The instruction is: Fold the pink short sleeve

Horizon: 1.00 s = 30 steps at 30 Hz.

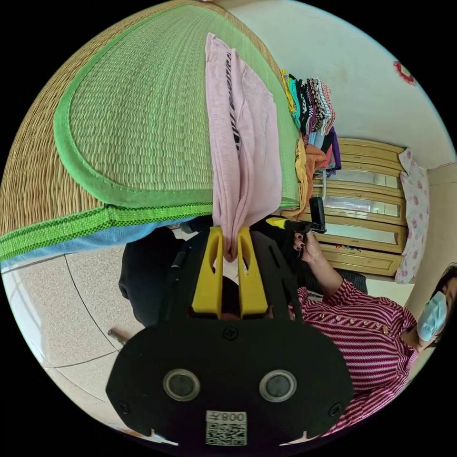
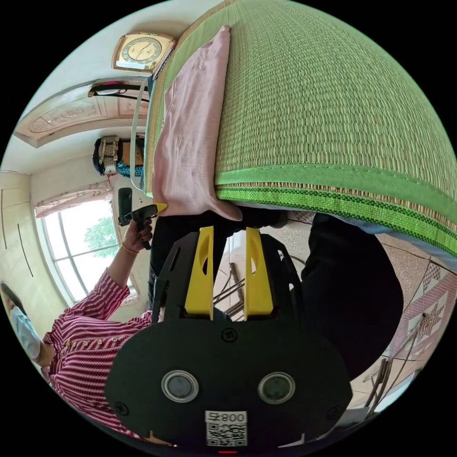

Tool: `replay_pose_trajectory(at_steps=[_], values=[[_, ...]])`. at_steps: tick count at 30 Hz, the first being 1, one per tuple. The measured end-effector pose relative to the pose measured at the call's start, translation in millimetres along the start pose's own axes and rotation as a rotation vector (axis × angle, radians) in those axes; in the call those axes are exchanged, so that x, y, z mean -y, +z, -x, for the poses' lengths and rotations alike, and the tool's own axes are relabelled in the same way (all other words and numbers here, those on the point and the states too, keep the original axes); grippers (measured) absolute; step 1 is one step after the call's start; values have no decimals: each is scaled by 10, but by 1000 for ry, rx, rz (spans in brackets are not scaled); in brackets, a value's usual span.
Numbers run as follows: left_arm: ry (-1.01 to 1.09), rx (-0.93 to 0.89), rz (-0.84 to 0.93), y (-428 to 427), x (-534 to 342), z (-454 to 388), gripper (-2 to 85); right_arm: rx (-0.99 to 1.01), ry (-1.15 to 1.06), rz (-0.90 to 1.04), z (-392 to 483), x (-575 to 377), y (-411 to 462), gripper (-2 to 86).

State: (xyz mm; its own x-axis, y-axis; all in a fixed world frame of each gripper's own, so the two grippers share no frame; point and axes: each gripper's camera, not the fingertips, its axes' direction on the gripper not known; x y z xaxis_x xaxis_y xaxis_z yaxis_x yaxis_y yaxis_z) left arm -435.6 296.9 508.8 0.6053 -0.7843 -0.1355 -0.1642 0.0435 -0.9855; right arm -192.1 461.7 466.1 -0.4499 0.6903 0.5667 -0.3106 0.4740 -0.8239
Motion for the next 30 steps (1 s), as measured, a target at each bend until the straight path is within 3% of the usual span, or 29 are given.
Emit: replay_pose_trajectory(at_steps=[12, 30], values=[[135, -130, -37, -94, 11, -486, 36, 35, -94, 19, 134, -43, -254, 138], [102, -197, -69, -13, 83, -526, 34, 368, -68, -70, -285, -121, -604, 145]])
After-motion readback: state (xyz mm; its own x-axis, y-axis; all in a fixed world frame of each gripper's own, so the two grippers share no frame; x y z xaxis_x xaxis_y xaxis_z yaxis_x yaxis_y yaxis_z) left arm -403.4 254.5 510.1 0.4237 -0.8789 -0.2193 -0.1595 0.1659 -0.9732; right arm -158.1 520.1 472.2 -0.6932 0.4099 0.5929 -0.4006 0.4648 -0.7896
